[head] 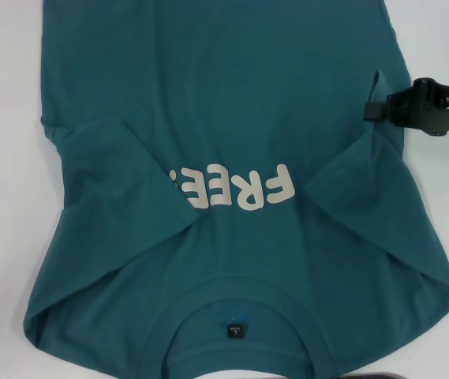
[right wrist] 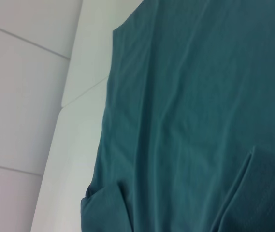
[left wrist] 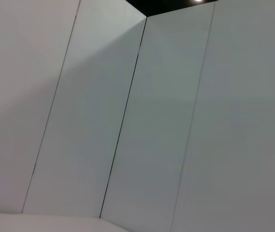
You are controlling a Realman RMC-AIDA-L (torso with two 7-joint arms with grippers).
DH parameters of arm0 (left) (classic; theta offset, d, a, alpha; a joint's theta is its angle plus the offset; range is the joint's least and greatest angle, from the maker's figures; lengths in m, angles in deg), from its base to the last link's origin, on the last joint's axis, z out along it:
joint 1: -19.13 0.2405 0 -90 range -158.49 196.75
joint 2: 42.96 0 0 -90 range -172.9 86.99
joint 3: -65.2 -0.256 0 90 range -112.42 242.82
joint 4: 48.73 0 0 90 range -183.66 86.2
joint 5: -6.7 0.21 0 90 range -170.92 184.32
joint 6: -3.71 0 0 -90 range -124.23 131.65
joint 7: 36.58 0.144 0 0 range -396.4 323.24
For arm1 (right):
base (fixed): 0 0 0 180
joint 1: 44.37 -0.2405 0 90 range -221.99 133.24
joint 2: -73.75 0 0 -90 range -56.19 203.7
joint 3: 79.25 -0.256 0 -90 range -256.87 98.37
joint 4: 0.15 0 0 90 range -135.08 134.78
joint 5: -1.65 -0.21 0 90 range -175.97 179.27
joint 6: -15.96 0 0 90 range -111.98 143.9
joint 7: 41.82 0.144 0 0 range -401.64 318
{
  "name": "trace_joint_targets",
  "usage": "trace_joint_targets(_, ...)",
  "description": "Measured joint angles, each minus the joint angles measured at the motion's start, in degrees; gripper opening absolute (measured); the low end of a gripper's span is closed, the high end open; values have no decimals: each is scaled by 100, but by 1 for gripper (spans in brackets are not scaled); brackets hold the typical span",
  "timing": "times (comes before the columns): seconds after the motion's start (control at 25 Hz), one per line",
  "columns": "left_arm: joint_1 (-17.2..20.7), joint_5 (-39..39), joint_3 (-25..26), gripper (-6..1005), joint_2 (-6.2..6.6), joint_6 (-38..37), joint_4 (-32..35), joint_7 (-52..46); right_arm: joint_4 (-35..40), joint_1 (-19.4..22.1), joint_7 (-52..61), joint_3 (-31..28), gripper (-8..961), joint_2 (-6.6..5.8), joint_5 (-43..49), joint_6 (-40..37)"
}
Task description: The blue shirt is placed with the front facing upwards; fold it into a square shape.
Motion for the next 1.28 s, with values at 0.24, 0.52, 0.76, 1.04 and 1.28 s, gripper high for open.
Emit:
trace_joint_targets(0.24,10,-56,1,943,-1,0,0,0,-248,37,-30,4,135,-8,-17,243)
trace_joint_targets(0.52,48,-115,9,943,-1,0,8,0,-265,115,-159,-9,147,-60,-619,145)
trace_joint_targets(0.76,34,-116,9,943,4,5,9,-9,-138,125,-917,-9,321,-140,-1155,-80)
trace_joint_targets(1.04,-6,-78,-95,943,126,4,-161,-911,-73,193,-3287,37,616,17,-1482,-413)
trace_joint_targets(1.28,-5,31,-497,942,326,-93,-502,-1927,678,721,-6174,105,855,433,-1475,-1158)
